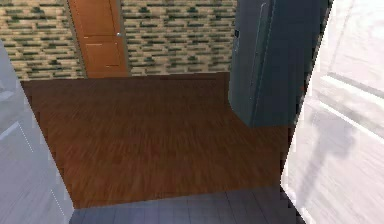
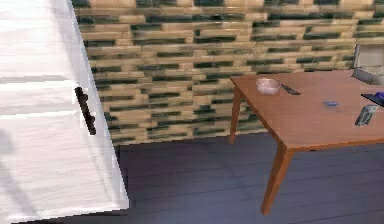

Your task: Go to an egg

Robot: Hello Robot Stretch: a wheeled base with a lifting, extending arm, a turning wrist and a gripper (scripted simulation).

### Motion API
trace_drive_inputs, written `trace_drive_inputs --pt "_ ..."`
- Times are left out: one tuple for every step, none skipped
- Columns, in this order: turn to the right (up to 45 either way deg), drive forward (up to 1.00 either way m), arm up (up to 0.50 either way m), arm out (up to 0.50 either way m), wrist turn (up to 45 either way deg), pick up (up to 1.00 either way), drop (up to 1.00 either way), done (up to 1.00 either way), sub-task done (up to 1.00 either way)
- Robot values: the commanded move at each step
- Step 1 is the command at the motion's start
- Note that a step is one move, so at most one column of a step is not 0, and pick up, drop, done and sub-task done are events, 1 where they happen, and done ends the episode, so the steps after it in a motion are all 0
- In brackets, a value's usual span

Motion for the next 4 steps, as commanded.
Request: trace_drive_inputs --pt "-6.0 0.0 0.0 0.0 0.0 0.0 0.0 0.0 0.0" --pt "0.0 0.6 0.0 0.0 0.0 0.0 0.0 0.0 0.0" --pt "-27.0 0.0 0.0 0.0 0.0 0.0 0.0 0.0 0.0" --pt "0.0 1.0 0.0 0.0 0.0 0.0 0.0 0.0 0.0"
